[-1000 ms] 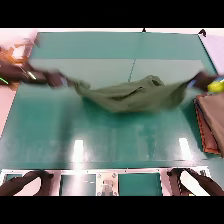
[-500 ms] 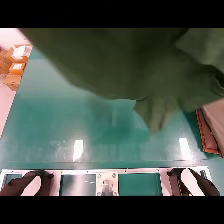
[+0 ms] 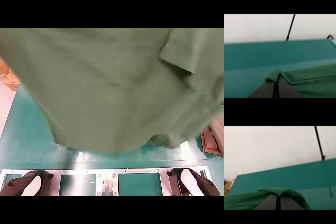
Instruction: Fold the shirts.
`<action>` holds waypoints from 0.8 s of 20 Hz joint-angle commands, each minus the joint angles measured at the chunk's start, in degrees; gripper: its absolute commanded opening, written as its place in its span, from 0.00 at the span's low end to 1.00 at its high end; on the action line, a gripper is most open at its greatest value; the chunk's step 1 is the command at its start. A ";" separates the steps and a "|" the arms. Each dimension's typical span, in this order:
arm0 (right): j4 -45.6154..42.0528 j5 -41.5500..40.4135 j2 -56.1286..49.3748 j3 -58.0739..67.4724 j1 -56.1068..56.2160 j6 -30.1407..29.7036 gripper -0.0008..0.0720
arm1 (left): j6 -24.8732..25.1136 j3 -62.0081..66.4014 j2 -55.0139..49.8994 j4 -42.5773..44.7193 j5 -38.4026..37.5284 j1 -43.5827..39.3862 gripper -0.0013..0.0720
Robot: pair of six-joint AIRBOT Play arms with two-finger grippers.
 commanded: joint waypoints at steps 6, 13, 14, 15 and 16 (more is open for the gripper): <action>4.04 -33.07 -23.56 -34.58 17.68 -11.45 0.04 | 20.61 -24.59 -31.06 -8.90 28.50 -7.13 0.06; 1.29 -22.95 -36.44 -25.31 14.78 -11.45 0.42 | 20.70 -12.00 -43.76 -13.33 18.93 -4.26 0.65; -1.55 -17.51 -36.24 -23.65 12.50 -10.91 0.42 | 19.50 -9.46 -43.76 -13.33 13.90 -2.25 0.73; -3.52 -12.22 -35.60 -23.12 10.05 -10.12 0.41 | 17.97 -6.43 -43.76 -13.31 7.45 0.35 0.73; -5.25 -7.17 -34.53 -23.61 7.48 -9.75 0.41 | 16.92 -3.96 -43.76 -13.35 1.22 2.93 0.73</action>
